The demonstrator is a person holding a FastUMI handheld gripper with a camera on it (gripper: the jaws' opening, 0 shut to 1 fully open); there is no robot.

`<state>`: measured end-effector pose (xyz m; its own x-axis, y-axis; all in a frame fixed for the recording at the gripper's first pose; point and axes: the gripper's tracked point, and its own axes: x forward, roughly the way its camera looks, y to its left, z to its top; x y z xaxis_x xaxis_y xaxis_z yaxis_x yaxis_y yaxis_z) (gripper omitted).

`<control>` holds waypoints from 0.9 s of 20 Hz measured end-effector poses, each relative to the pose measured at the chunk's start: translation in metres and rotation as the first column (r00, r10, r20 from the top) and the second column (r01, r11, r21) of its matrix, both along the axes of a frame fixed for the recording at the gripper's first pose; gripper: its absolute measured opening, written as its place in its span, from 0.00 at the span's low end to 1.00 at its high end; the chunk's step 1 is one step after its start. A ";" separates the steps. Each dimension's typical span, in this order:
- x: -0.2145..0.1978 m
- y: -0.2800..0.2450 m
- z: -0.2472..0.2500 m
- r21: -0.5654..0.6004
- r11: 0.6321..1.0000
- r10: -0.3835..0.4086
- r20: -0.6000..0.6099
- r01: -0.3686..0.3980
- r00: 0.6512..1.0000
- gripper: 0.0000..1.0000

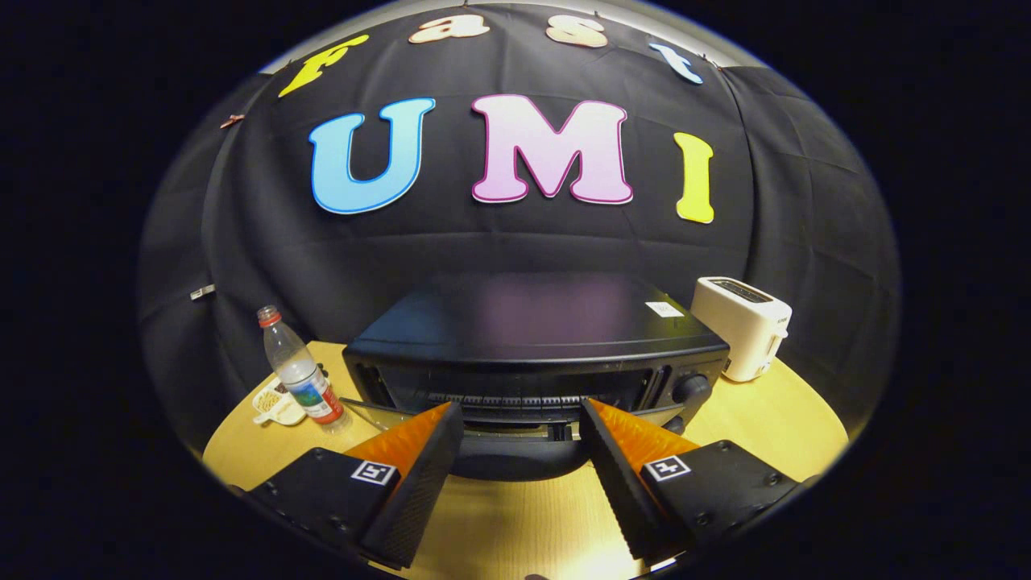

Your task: Open the toaster oven, put the food inside, and close the toaster oven door.

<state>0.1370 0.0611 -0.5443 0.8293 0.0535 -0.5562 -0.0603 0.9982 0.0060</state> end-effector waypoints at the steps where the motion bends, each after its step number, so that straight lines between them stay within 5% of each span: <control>1: -0.009 -0.001 0.000 0.003 1.000 -0.009 -0.016 0.009 1.000 0.96; 10: -0.074 -0.008 -0.041 -0.034 0.999 0.004 -0.229 -0.012 0.973 0.95; 15: -0.125 -0.021 -0.081 0.024 0.999 0.035 -0.461 -0.027 0.887 0.96; 18: -0.126 -0.053 -0.059 0.044 0.999 0.022 -0.425 -0.003 0.905 0.95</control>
<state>0.0110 0.0082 -0.6029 0.5132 0.0929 -0.8532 -0.0551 0.9956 0.0753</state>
